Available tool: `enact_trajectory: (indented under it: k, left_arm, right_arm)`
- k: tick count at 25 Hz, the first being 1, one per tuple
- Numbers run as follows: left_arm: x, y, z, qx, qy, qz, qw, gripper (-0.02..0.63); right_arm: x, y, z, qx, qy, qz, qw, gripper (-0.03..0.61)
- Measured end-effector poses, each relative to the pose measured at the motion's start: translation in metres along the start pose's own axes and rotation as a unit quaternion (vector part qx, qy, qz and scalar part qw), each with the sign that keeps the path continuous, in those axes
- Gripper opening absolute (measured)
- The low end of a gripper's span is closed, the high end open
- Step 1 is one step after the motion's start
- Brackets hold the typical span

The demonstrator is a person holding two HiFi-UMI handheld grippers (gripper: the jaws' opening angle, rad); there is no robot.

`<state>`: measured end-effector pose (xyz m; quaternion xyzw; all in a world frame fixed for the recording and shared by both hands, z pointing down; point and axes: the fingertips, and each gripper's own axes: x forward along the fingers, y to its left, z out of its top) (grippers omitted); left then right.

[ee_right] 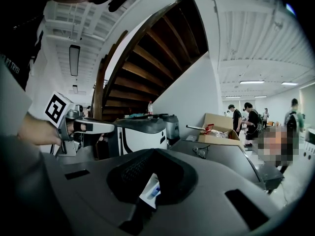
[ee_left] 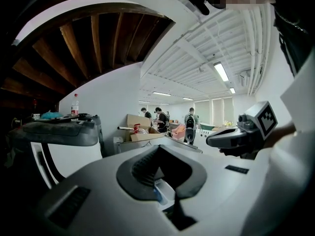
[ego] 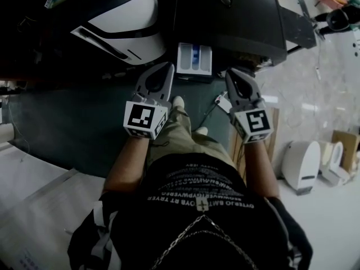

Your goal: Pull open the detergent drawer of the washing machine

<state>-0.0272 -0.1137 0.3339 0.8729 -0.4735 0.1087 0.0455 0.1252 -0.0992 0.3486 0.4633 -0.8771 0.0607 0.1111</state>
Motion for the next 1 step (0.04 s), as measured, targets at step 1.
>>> enact_trajectory:
  k: [1]
  left_arm:
    - [0.0010, 0.0002, -0.0003, -0.001, 0.001, 0.000, 1.0000, 0.003]
  right_arm:
    - [0.0007, -0.0001, 0.0009, -0.001, 0.001, 0.001, 1.000, 0.002]
